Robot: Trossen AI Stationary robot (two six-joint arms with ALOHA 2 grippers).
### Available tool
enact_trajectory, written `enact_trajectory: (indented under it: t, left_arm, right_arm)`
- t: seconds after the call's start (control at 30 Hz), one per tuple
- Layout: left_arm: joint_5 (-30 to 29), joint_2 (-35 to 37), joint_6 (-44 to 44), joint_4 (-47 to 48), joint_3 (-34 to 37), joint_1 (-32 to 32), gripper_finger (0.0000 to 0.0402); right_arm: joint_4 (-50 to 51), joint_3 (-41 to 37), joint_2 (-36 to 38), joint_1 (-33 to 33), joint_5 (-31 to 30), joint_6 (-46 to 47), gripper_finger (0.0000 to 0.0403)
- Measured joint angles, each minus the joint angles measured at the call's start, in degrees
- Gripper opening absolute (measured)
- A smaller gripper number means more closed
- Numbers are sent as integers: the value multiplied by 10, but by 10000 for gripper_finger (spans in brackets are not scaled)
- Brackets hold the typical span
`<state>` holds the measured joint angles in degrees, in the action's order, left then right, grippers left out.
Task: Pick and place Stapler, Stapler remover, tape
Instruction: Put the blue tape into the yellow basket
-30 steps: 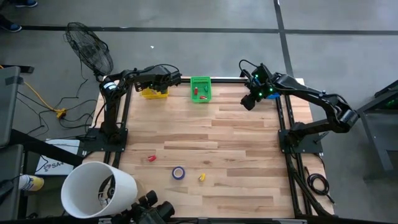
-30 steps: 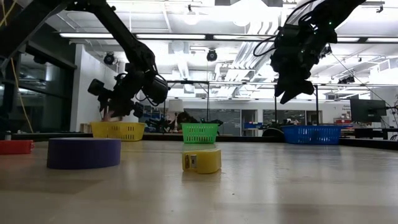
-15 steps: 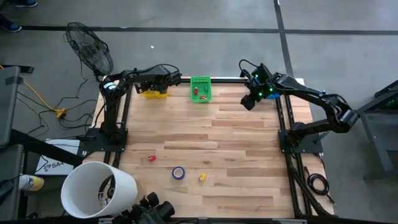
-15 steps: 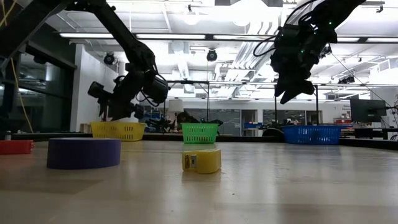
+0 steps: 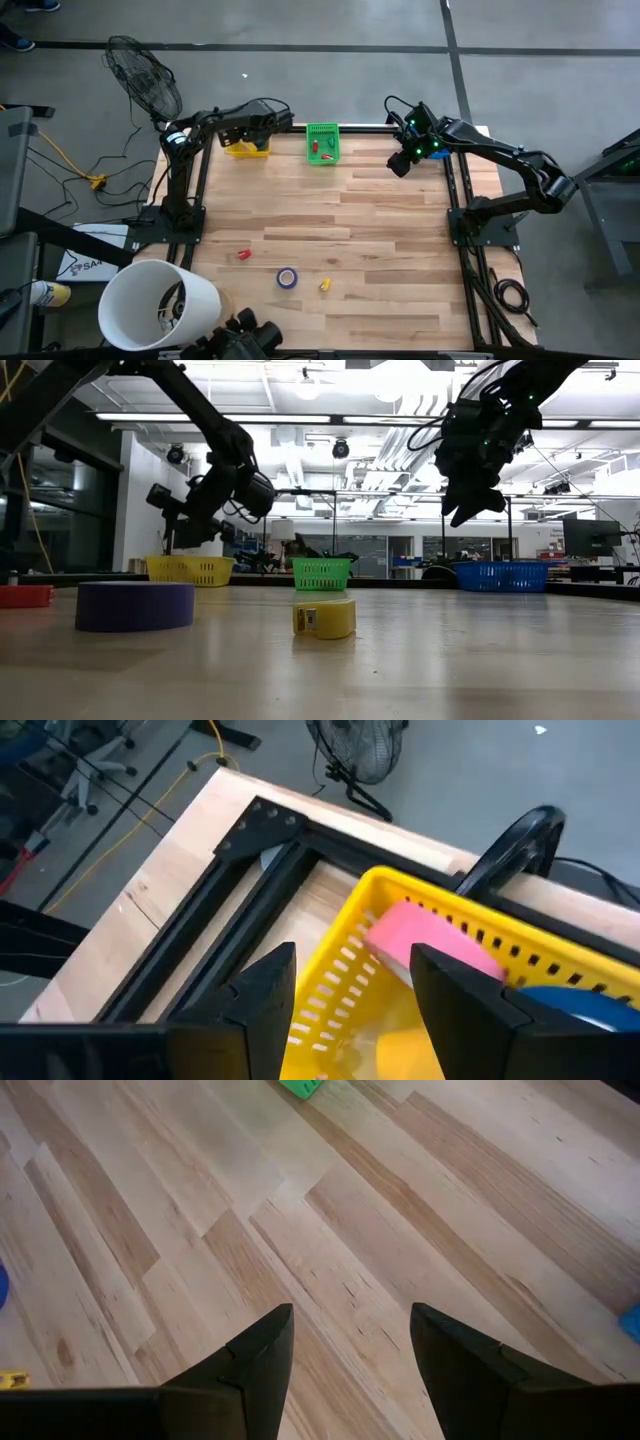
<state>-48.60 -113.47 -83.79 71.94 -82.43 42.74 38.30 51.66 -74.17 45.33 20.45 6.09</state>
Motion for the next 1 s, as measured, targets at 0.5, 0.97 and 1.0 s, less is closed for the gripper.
enact_trajectory:
  t: [0.5,0.97,1.0]
  left_arm:
    - [70,46,271,24,-40,-70,193]
    - [238,157,493,36,-40,-238,193]
    - [252,159,506,36,-40,-252,193]
  right_arm:
    - [1,0,0,0,-1,-12,193]
    - [6,0,0,0,-1,-53,193]
    - [6,0,0,0,0,-58,193]
